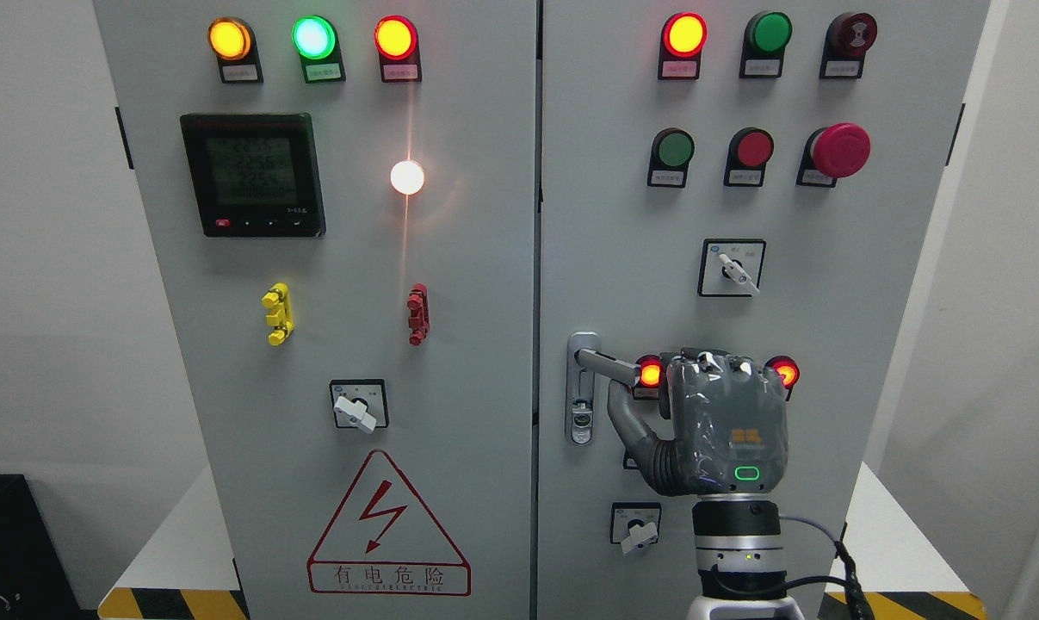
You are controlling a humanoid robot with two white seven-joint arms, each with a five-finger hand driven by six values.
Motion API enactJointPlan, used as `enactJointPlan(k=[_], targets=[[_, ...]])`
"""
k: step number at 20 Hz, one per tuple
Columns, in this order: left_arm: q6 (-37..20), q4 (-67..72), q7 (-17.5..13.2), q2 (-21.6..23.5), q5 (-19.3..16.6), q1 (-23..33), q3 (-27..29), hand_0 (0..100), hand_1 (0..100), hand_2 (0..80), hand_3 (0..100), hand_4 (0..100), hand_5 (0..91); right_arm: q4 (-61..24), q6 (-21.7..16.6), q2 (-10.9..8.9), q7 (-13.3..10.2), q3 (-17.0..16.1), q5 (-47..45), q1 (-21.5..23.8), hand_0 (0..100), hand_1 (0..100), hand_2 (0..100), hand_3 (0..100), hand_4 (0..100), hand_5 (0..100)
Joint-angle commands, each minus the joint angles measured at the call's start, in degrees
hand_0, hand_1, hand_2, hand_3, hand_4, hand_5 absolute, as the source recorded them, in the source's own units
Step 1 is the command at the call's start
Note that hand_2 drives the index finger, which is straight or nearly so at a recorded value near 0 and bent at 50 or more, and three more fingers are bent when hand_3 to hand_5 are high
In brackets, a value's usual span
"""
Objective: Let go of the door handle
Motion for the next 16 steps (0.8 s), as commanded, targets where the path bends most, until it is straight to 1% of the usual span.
enactJointPlan(k=[1,11,14,16], targets=[[-0.01,0.00,0.00,-0.02,0.00,0.53,0.00,12,56,0.0,0,0,0.0,-0.29,0.00,-0.06,0.00,-0.02,0.00,-0.04,46,43,93,100,100,100],[-0.01,0.00,0.00,0.07,0.00,0.53,0.00,12,56,0.0,0,0,0.0,-0.29,-0.09,0.03,-0.09,0.07,-0.26,0.58,46,43,93,100,100,100],[-0.01,0.00,0.00,-0.02,0.00,0.53,0.00,12,56,0.0,0,0,0.0,-0.38,-0.35,0.03,-0.70,0.33,-0.26,1.10,47,42,93,100,100,100],[-0.01,0.00,0.00,0.07,0.00,0.53,0.00,12,56,0.0,0,0,0.0,-0.46,-0.35,0.03,-0.70,0.60,-0.26,1.89,47,42,93,100,100,100]])
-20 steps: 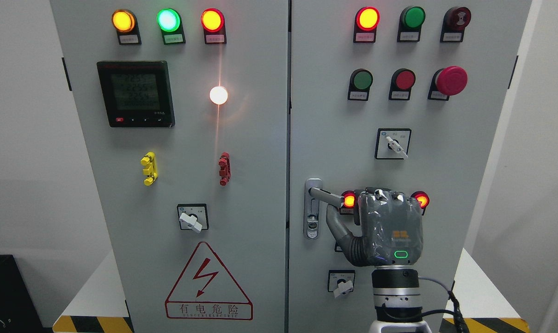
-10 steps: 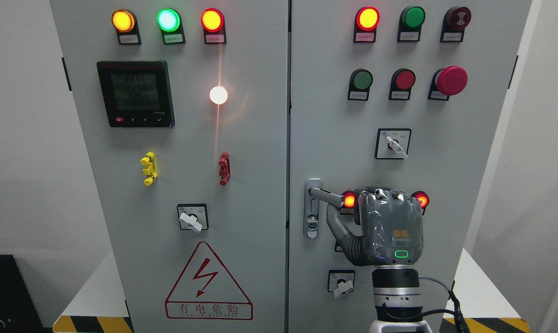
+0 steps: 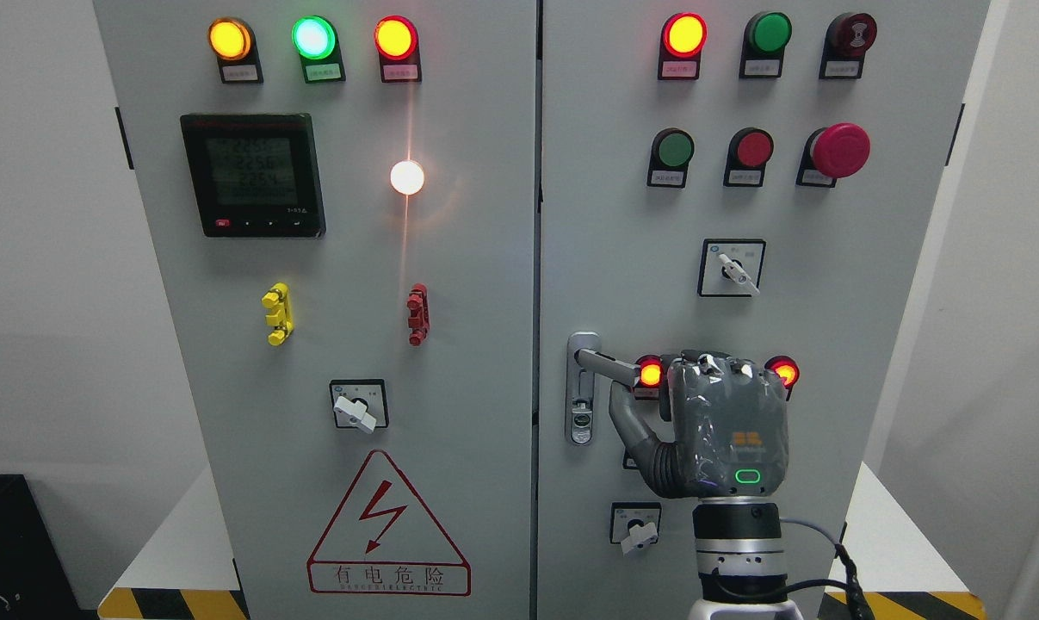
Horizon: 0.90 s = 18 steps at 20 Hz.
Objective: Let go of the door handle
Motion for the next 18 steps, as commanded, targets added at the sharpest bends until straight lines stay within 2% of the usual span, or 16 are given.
enactJointPlan(k=[1,6,12,14,16,17,18], targets=[[-0.01,0.00,0.00,-0.02,0.00,0.53,0.00,12,56,0.0,0,0,0.0,-0.46,-0.11,0.02,-0.14,0.56,-0.07,1.29,47,42,92,100,100,100],[-0.01,0.00,0.00,-0.02,0.00,0.53,0.00,12,56,0.0,0,0,0.0,-2.48,-0.63,-0.07,-0.49,0.74,-0.07,4.01,47,42,91,100,100,100],[-0.01,0.00,0.00,0.06,0.00,0.53,0.00,12,56,0.0,0,0,0.0,-6.08,-3.70,-0.59,-1.55,0.04,-0.16,9.64,48,41,81,100,99,100],[-0.01,0.00,0.00,-0.02,0.00,0.53,0.00,12,56,0.0,0,0,0.0,-7.49,-5.81,-0.59,-1.55,-0.58,-0.16,11.22,48,41,76,100,96,100],[-0.01,0.00,0.00,-0.02,0.00,0.53,0.00,12,56,0.0,0,0,0.0,-8.54,-8.79,-0.59,-2.25,-3.12,-0.16,12.71,49,40,68,100,92,95],[-0.01,0.00,0.00,-0.02,0.00,0.53,0.00,12,56,0.0,0,0,0.0,-9.33,-10.64,-0.59,-2.60,-4.17,-0.16,13.94,49,39,65,97,90,93],[-0.01,0.00,0.00,0.06,0.00,0.53,0.00,12,56,0.0,0,0,0.0,-10.21,-12.39,-0.59,-2.86,-5.49,-0.16,15.08,49,39,61,90,86,88]])
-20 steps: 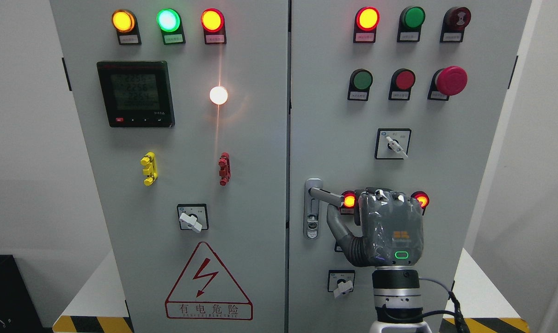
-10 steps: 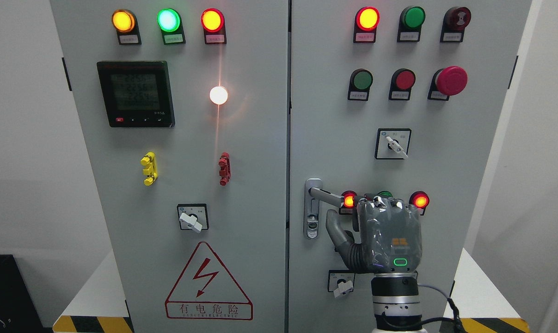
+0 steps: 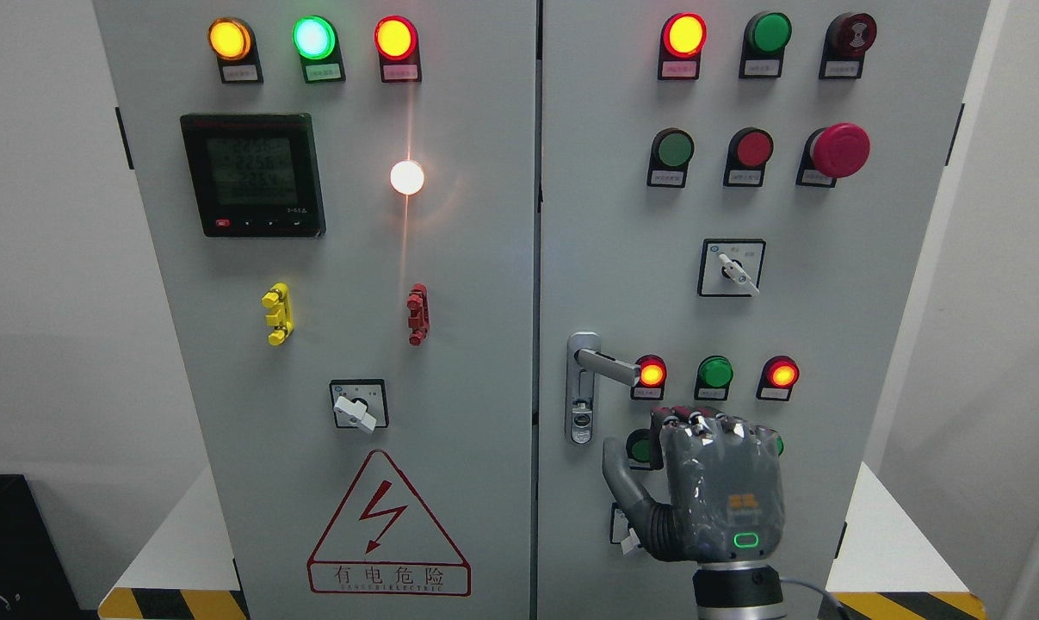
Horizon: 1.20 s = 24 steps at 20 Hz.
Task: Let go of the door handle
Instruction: 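Open the right hand and pull it down away from the handle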
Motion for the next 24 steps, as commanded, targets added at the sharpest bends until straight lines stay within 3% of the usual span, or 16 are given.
enactJointPlan(k=[1,5,11,18,20,24], targets=[[-0.01,0.00,0.00,-0.03,0.00,0.53,0.00,12,56,0.0,0,0,0.0,-6.29,-5.45,-0.09,-0.78,-6.21,-0.12,5.95,49,38,58,87,84,84],[-0.01,0.00,0.00,-0.03,0.00,0.44,0.00,12,56,0.0,0,0,0.0,-8.31,-11.08,-0.18,-0.60,-11.49,-3.71,7.98,49,36,44,65,63,59],[-0.01,0.00,0.00,-0.03,0.00,0.53,0.00,12,56,0.0,0,0,0.0,-9.63,-17.49,-0.18,-0.34,-17.21,-6.88,8.33,50,34,24,32,35,36],[-0.01,0.00,0.00,0.06,0.00,0.53,0.00,12,56,0.0,0,0,0.0,-9.98,-20.49,-0.44,1.24,-18.18,-13.30,8.25,51,24,0,5,2,0],[-0.01,0.00,0.00,-0.03,0.00,0.53,0.00,12,56,0.0,0,0,0.0,-10.16,-21.46,-0.53,1.51,-18.18,-15.14,7.90,50,22,0,0,0,0],[-0.01,0.00,0.00,-0.03,0.00,0.53,0.00,12,56,0.0,0,0,0.0,-10.16,-21.55,-0.53,1.59,-17.75,-16.21,7.02,49,18,0,0,0,0]])
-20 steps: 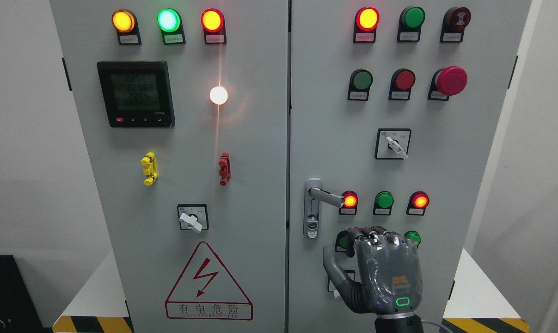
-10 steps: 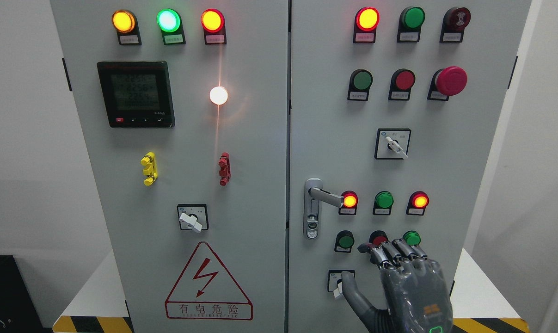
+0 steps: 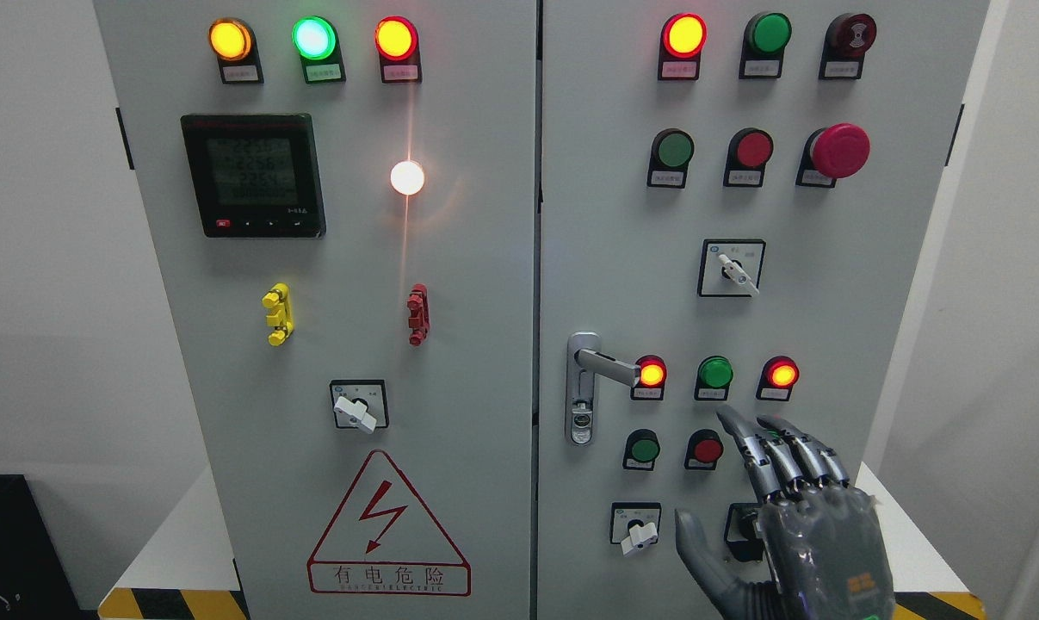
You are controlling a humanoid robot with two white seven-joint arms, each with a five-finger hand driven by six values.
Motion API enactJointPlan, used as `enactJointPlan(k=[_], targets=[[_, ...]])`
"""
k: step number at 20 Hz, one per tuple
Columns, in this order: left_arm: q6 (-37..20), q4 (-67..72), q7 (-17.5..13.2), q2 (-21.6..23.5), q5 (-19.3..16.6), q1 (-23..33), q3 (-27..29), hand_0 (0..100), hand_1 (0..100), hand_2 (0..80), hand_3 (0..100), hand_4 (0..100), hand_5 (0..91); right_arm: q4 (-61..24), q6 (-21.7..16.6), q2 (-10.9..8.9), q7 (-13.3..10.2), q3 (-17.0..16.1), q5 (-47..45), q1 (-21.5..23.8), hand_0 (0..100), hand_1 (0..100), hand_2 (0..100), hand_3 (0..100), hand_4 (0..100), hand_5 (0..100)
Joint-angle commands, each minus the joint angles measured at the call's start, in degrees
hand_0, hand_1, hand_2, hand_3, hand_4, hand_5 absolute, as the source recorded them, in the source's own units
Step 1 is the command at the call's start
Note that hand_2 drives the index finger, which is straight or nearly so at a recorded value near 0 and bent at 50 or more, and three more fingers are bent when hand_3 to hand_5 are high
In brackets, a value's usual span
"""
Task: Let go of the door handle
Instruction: 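Open the right hand and pull it down away from the handle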
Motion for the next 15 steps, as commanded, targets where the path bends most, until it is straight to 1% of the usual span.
enactJointPlan(k=[1,15], targets=[[-0.01,0.00,0.00,0.06,0.00,0.53,0.00,12,56,0.0,0,0,0.0,-1.61,-0.19,-0.17,0.18,-2.78,-2.66,-1.16,49,17,0,0,0,0],[-0.01,0.00,0.00,-0.02,0.00,0.53,0.00,12,56,0.0,0,0,0.0,-1.96,-0.28,0.00,0.27,-2.34,-2.66,-0.81,42,19,0,1,0,0]])
